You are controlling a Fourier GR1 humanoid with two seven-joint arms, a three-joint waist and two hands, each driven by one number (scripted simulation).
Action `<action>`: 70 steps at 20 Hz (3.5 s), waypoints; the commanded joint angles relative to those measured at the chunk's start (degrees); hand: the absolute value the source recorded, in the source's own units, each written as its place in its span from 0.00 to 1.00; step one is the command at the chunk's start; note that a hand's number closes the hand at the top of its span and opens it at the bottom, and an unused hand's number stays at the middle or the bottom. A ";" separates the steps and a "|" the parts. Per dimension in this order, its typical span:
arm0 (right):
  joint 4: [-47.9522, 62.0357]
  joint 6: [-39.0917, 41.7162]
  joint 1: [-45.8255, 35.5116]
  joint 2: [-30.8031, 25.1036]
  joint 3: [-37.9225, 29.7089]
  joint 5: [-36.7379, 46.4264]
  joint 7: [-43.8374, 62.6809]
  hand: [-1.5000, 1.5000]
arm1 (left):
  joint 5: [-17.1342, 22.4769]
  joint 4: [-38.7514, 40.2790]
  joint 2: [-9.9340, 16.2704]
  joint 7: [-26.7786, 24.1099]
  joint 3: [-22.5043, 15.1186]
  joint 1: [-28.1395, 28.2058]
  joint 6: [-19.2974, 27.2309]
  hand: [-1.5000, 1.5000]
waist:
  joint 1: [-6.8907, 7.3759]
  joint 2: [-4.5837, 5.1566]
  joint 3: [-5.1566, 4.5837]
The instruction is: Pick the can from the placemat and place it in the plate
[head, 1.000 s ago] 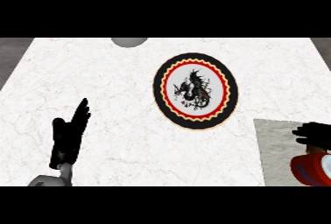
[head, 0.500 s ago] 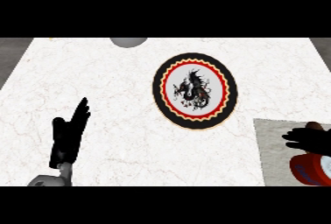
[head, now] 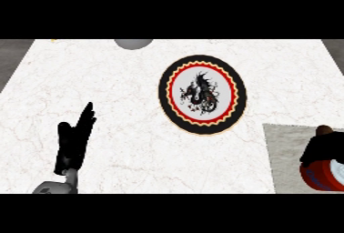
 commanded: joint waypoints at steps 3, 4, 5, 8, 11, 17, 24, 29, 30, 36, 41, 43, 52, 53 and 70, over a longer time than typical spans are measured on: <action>0.85 -1.01 0.02 2.63 -1.57 0.95 -6.51 1.00 | -1.69 -4.41 -0.42 0.51 -1.12 4.66 -0.01 0.50 | 0.06 -0.07 0.05; -0.27 -0.58 0.51 2.90 -1.61 1.29 -6.04 1.00 | -1.28 1.08 -0.68 -0.60 1.09 0.23 -0.29 0.50 | -0.28 -0.01 0.03; 2.36 0.20 -3.24 3.33 -2.28 0.93 -7.44 1.00 | -0.75 -0.56 -0.33 0.16 1.55 -0.16 -0.48 0.50 | 0.10 0.04 0.05; -0.07 -2.75 0.10 3.73 -4.87 0.53 -5.92 1.00 | -2.57 -3.01 -1.54 -0.67 -0.54 3.50 -0.20 0.50 | -0.17 -0.08 0.04; 3.28 -6.03 -0.16 5.33 -9.61 -3.78 -5.32 1.00 | -2.32 -5.47 -0.51 4.54 0.06 1.40 -0.09 0.50 | -0.05 -0.08 0.09; -7.91 -9.08 -5.01 27.85 -5.00 -1.84 32.24 1.00 | -1.36 -2.35 -0.70 1.73 0.47 0.41 -1.31 0.50 | 1.69 -0.45 -0.39; -13.26 -16.93 -16.08 47.58 -1.45 7.41 61.38 1.00 | -1.89 -1.04 -0.94 2.50 -0.12 0.03 -1.40 0.50 | 1.90 -0.86 -0.39; -16.55 -25.48 -21.86 54.27 1.43 18.88 81.53 1.00 | -1.79 -1.13 -0.68 2.94 0.62 -1.03 -1.27 0.50 | 0.69 -0.80 -0.15; -16.64 -26.51 -23.54 54.34 2.82 20.60 85.81 1.00 | -0.99 -1.19 -0.42 1.95 0.92 0.53 -2.15 0.50 | 1.21 -0.71 -0.15; -10.14 -25.06 -35.76 54.56 5.80 18.96 104.23 1.00 | -2.15 -1.65 -1.18 2.98 0.76 -1.85 -1.64 0.50 | 0.92 -0.02 0.01; -0.69 -28.36 -39.28 54.61 3.25 19.15 103.81 1.00 | -1.79 -1.76 -0.97 2.29 1.80 -0.51 -3.18 0.50 | 0.67 0.07 0.02; 5.36 -29.80 -39.41 54.62 -3.91 18.03 95.06 1.00 | -2.77 -1.34 -2.41 1.22 1.40 0.41 -1.76 0.50 | 0.53 0.14 0.03; 21.19 -28.22 -41.66 52.51 -11.20 13.48 85.25 1.00 | -4.20 1.65 -2.53 0.68 2.70 -2.75 -1.80 0.50 | 0.66 0.40 0.04; 21.95 -25.14 -42.50 51.21 -12.11 12.44 84.88 1.00 | -3.62 -2.59 -2.72 2.39 1.68 0.54 -2.19 0.50 | 0.92 0.26 0.06; 26.71 -18.35 -40.44 52.16 -21.57 -1.34 59.90 0.00 | -3.08 -3.77 -1.01 2.94 3.72 1.40 -4.62 0.50 | 0.58 0.00 0.12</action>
